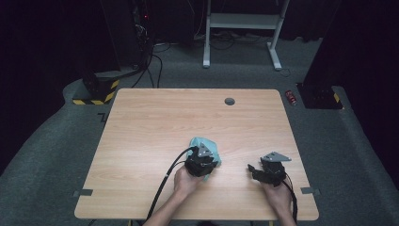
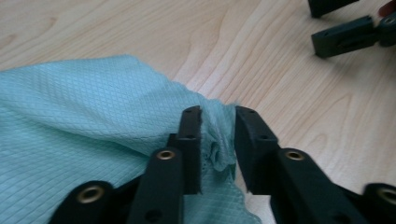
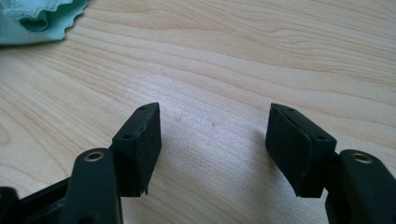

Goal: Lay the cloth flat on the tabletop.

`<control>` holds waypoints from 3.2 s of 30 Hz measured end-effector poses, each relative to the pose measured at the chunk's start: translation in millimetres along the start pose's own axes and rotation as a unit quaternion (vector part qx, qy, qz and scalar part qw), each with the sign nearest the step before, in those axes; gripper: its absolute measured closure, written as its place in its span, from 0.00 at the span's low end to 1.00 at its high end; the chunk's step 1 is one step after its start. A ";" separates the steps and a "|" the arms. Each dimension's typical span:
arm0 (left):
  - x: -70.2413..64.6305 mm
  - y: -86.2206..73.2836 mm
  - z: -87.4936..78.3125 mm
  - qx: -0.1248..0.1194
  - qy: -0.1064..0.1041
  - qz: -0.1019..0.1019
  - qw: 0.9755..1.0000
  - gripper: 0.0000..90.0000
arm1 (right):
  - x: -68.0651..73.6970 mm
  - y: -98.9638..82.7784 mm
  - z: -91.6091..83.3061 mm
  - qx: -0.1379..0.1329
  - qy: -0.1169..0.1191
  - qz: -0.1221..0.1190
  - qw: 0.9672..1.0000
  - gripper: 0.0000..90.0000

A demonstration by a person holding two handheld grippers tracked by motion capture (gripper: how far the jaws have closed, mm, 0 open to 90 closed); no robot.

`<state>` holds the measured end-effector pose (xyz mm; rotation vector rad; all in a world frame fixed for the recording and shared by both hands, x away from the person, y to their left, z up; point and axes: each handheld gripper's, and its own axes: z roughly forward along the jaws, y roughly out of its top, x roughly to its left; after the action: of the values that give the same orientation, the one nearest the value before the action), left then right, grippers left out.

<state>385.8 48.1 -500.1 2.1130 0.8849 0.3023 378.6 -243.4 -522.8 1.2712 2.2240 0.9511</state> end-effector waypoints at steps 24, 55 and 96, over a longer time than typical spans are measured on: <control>-12.0 -48.9 -29.8 -0.001 0.055 -0.034 0.998 0.49 | 26.9 12.5 5.6 -0.013 0.054 -0.051 0.997 0.69; -14.0 -56.1 -24.5 -0.005 0.090 -0.027 0.996 0.46 | 95.0 60.6 40.1 -0.009 0.135 -0.105 0.985 1.00; -28.0 -56.6 -41.3 0.002 0.077 0.026 0.997 0.96 | 36.5 22.1 -31.6 -0.048 0.078 -0.095 0.991 1.00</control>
<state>317.9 77.7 -514.1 2.1411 0.9189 0.4958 353.1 -215.4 -485.5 0.9514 2.3354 1.0997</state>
